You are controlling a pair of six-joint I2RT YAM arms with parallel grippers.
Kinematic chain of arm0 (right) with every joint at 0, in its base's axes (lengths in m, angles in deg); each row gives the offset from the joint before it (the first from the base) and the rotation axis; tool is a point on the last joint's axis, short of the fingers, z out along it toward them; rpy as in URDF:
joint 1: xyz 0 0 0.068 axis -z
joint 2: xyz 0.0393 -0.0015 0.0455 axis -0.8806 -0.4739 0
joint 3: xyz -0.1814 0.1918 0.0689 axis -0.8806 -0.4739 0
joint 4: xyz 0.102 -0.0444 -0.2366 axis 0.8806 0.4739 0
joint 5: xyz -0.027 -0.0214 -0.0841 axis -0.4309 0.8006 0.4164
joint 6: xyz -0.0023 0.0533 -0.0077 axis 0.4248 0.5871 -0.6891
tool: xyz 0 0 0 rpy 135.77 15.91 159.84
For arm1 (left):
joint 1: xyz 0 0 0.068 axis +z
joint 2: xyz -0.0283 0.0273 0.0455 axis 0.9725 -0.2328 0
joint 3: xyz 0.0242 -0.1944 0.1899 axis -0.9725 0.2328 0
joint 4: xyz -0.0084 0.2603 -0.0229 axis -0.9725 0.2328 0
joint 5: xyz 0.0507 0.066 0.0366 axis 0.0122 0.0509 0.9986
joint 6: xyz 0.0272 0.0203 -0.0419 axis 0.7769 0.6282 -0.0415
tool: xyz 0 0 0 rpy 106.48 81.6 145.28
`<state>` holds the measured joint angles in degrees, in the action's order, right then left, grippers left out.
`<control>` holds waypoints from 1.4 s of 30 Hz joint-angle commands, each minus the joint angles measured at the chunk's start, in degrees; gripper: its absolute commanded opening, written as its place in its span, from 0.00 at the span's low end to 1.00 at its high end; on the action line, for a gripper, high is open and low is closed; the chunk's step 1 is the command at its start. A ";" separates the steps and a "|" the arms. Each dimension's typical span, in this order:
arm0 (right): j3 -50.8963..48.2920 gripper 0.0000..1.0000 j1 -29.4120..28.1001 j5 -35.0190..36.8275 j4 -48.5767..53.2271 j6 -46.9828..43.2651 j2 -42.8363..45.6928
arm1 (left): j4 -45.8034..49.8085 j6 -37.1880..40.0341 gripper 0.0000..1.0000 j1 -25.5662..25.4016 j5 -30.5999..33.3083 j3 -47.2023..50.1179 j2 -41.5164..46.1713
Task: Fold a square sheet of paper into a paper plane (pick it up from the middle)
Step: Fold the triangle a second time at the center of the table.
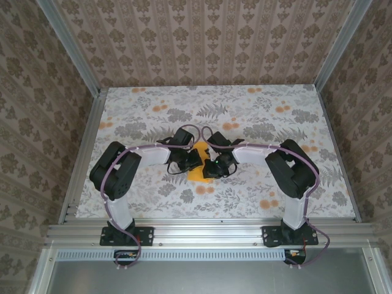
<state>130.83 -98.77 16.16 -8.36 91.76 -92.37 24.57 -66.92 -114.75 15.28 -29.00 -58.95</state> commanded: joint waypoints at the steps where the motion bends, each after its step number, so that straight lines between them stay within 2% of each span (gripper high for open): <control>1: -0.43 0.13 -0.25 4.32 6.78 -1.73 3.36 | 5.37 -0.62 0.10 -0.35 3.80 1.44 -3.77; 5: 1.42 0.13 -1.04 3.11 7.28 -2.77 4.20 | 5.37 -0.53 0.09 -0.37 3.63 1.24 -3.86; 11: 3.27 0.14 -2.49 -1.31 4.24 -1.37 0.49 | 5.37 -0.45 0.10 -0.43 3.54 1.16 -4.12; 15: 3.02 0.14 -2.49 -0.93 3.75 -0.80 -1.34 | 5.45 -0.44 0.09 -0.45 3.45 1.04 -4.08; 20: -0.76 0.14 -1.46 -0.32 2.52 -0.10 -1.32 | 5.64 -0.27 0.10 -0.36 3.54 1.16 -4.12; 29: -9.57 0.14 3.12 -2.85 -1.12 1.00 5.73 | 5.73 0.24 0.09 -0.28 3.54 1.10 -4.57; 35: -6.16 0.15 3.16 -3.66 -2.81 1.52 10.21 | 5.73 0.43 0.10 -0.28 3.32 0.78 -4.72; 42: -0.96 0.16 1.91 -4.27 -2.84 1.60 4.22 | 5.90 0.47 0.10 -0.33 3.28 0.40 -4.83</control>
<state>127.97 -96.26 12.97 -11.81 92.29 -85.27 24.44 -66.90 -114.82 14.41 -29.78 -59.78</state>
